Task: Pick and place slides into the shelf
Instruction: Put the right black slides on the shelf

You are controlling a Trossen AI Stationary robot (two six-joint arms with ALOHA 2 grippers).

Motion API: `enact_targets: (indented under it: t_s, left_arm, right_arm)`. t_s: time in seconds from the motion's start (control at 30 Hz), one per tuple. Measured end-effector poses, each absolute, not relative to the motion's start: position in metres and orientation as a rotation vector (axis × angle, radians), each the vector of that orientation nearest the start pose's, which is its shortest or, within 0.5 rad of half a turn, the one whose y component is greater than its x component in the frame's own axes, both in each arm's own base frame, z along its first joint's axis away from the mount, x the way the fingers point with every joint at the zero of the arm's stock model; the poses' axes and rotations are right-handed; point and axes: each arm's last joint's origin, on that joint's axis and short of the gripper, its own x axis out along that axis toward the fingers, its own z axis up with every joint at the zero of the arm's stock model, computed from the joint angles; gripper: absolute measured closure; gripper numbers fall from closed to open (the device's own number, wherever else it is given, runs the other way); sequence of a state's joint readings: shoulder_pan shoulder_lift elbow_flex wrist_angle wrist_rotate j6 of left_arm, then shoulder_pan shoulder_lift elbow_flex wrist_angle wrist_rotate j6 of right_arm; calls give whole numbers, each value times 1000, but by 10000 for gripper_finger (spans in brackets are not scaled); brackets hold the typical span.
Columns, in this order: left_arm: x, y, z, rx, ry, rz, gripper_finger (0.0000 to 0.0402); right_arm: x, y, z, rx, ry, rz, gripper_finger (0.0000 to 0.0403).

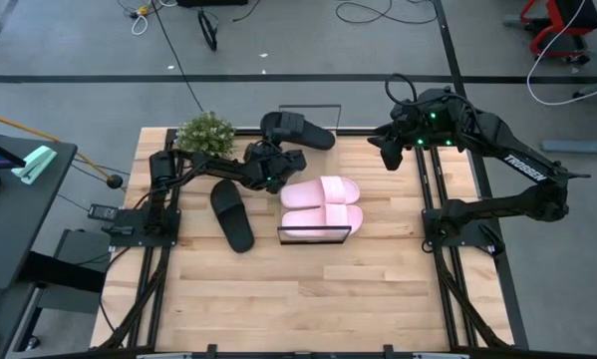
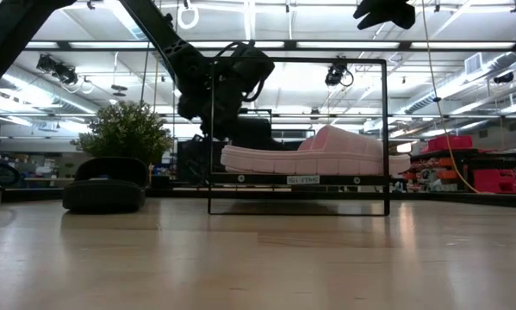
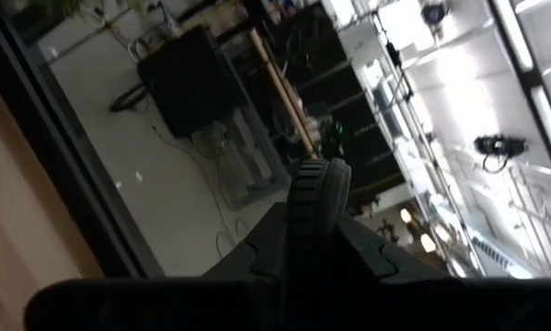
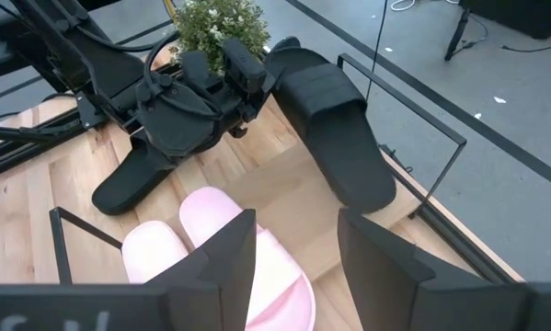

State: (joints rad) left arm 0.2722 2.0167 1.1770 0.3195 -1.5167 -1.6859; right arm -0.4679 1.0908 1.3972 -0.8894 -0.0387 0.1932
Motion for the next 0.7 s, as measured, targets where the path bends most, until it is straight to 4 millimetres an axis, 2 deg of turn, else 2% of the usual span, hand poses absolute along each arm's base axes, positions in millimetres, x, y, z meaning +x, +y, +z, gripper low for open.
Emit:
enact_targets:
  t_s: [0.17,0.43,0.7]
  left_arm:
    - [380,136,164,-858,-997,1573,319]
    - [380,140,164,-875,-976,1568,345]
    - [380,141,163,-895,-963,1557,298]
  right_arm:
    - [174,-87,416,332,528,-472,243]
    - [174,-86,416,337,528,-457,243]
    - [174,-86,416,337,528,-456,243]
